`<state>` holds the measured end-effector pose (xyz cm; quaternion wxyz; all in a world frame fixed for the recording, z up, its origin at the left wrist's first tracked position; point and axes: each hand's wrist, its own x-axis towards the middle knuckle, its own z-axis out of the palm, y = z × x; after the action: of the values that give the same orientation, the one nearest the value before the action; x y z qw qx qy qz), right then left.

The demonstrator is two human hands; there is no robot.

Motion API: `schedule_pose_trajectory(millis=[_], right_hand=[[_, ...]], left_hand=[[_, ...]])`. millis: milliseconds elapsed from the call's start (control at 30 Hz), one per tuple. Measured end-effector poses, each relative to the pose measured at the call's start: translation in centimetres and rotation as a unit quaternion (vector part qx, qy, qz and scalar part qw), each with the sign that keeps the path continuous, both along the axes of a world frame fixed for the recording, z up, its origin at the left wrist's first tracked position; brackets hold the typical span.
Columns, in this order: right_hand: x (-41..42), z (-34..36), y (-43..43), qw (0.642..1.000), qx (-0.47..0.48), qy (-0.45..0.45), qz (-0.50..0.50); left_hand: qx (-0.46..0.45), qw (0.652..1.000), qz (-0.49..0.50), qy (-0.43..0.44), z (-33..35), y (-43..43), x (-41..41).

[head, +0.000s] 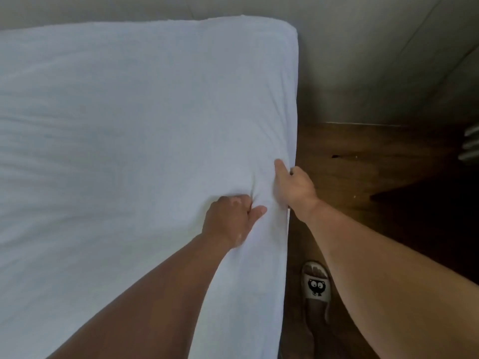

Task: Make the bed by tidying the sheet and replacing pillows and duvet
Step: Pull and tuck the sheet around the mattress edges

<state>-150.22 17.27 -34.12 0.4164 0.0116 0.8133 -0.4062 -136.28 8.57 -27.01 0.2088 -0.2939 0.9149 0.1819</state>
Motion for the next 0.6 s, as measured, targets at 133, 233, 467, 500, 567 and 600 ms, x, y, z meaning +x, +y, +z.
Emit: schedule_pose_trajectory(millis=[133,233,467,500,567,600], right_hand=[[10.3,0.9,4.8,0.997,-0.021,-0.059,-0.035],[18.2,1.7,8.0,0.998,0.001,-0.06,-0.034],[24.7,3.2,11.1,0.998,0.039,-0.015,0.039],[24.7,2.9,11.2,0.998,0.031,-0.003,0.049],[24.6,2.4,11.3,0.997,0.019,0.03,0.075],[24.6,2.0,11.3,0.995,0.015,0.047,0.085]], left_hand=[[-0.047,0.998,0.003,-0.031,1.9,3.1,5.1],[-0.046,0.991,0.026,-0.123,3.7,5.4,13.0],[-0.025,0.975,0.022,-0.22,4.4,9.4,23.5],[-0.022,0.976,0.017,-0.215,3.7,9.7,23.7],[-0.018,0.977,0.004,-0.212,2.2,10.0,23.8],[-0.019,0.977,0.0,-0.211,1.4,10.0,23.9]])
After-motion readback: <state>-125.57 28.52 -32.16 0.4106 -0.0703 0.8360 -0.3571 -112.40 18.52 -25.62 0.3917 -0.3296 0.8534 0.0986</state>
